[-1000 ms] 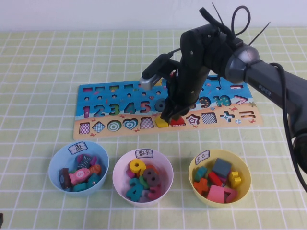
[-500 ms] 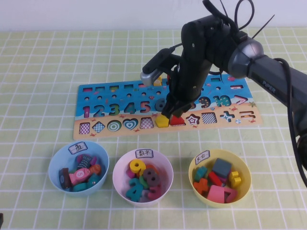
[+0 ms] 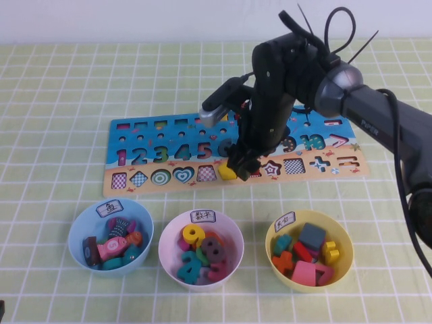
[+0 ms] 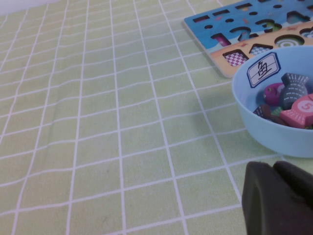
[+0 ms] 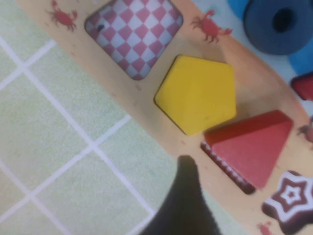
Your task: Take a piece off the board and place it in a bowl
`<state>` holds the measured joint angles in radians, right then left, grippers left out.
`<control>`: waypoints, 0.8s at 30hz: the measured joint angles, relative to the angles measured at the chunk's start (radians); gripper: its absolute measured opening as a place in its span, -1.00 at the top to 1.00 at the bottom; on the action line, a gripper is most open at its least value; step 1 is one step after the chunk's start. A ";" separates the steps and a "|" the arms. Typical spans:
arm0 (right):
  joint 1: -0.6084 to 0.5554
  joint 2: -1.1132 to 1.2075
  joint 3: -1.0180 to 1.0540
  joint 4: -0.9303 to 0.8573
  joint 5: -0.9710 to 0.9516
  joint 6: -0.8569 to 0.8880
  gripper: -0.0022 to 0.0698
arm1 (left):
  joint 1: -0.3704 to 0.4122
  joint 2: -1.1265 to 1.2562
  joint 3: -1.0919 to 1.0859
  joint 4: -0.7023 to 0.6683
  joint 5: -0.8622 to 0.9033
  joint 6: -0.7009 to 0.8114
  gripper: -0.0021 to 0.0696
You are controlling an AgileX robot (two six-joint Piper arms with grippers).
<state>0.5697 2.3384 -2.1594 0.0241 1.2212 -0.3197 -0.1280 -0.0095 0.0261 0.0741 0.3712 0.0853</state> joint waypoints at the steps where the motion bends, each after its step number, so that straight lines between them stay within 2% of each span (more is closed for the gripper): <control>1: 0.000 0.005 0.000 0.000 -0.002 0.003 -0.44 | 0.000 0.000 0.000 0.000 0.000 0.000 0.95; 16: -0.018 0.042 -0.001 0.034 -0.038 0.005 -0.36 | 0.000 0.000 0.000 0.000 0.000 0.000 0.95; 20: -0.022 0.046 -0.007 0.053 -0.045 0.005 -0.11 | 0.000 0.000 0.000 0.000 0.000 0.000 0.95; 22: -0.022 0.046 -0.009 0.062 -0.041 0.005 0.11 | 0.000 0.000 0.000 0.000 0.000 0.000 0.95; 24: -0.022 0.048 -0.011 0.063 -0.036 0.005 0.12 | 0.000 0.000 0.000 0.000 0.000 0.000 0.95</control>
<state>0.5474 2.3866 -2.1708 0.0875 1.1849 -0.3148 -0.1280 -0.0095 0.0261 0.0741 0.3712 0.0853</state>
